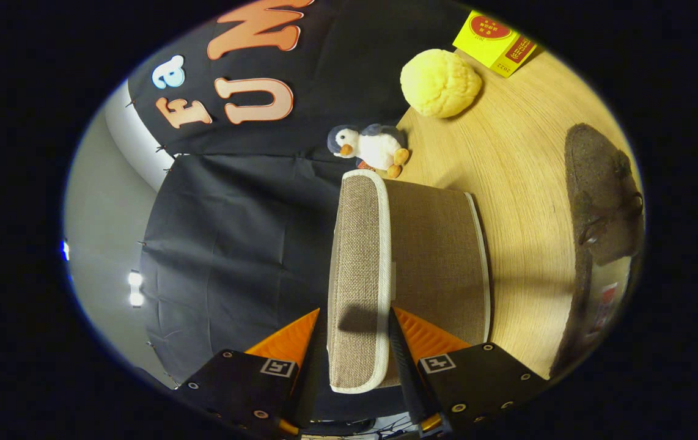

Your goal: Open the storage box then place both shoes into the box .Put the left shoe in first, then the right shoe, with the right side of both shoes facing outward in a uniform manner.

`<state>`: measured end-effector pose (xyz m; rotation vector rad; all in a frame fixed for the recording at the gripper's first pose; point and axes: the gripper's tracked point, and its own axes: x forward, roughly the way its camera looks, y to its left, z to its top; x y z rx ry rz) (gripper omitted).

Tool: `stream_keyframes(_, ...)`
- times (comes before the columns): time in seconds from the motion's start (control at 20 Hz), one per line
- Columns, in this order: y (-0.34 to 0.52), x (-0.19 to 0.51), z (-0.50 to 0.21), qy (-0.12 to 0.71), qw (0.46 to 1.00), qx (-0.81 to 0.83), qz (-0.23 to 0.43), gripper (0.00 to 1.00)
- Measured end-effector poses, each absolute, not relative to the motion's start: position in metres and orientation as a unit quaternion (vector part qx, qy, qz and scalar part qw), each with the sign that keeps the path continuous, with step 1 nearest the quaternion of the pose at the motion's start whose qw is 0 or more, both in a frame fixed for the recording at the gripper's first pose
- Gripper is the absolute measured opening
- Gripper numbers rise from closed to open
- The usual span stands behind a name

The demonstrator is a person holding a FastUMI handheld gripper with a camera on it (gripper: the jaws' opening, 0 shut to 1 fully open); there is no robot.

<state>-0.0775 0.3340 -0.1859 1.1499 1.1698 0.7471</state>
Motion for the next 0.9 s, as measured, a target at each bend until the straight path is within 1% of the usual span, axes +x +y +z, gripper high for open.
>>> stream_keyframes(0.1,0.333,-0.079,-0.17,0.497,0.612,0.517,0.334,0.6)
stream_keyframes(0.2,0.337,-0.074,-0.14,0.465,0.595,0.553,0.352,0.59)
stream_keyframes(0.25,0.339,-0.07,-0.135,0.456,0.604,0.553,0.35,0.59)
stream_keyframes(0.35,0.349,-0.073,-0.13,0.46,0.601,0.55,0.353,0.59)
stream_keyframes(0.5,0.367,-0.073,-0.125,0.473,0.594,0.554,0.341,0.46)
stream_keyframes(0.55,0.372,-0.073,-0.118,0.471,0.596,0.553,0.344,0.4)
stream_keyframes(0.75,0.402,-0.07,-0.079,0.463,0.598,0.535,0.377,0.3)
stream_keyframes(0.85,0.422,-0.069,-0.055,0.459,0.591,0.535,0.393,0.26)
stream_keyframes(0.9,0.431,-0.067,-0.043,0.453,0.595,0.53,0.401,0.26)
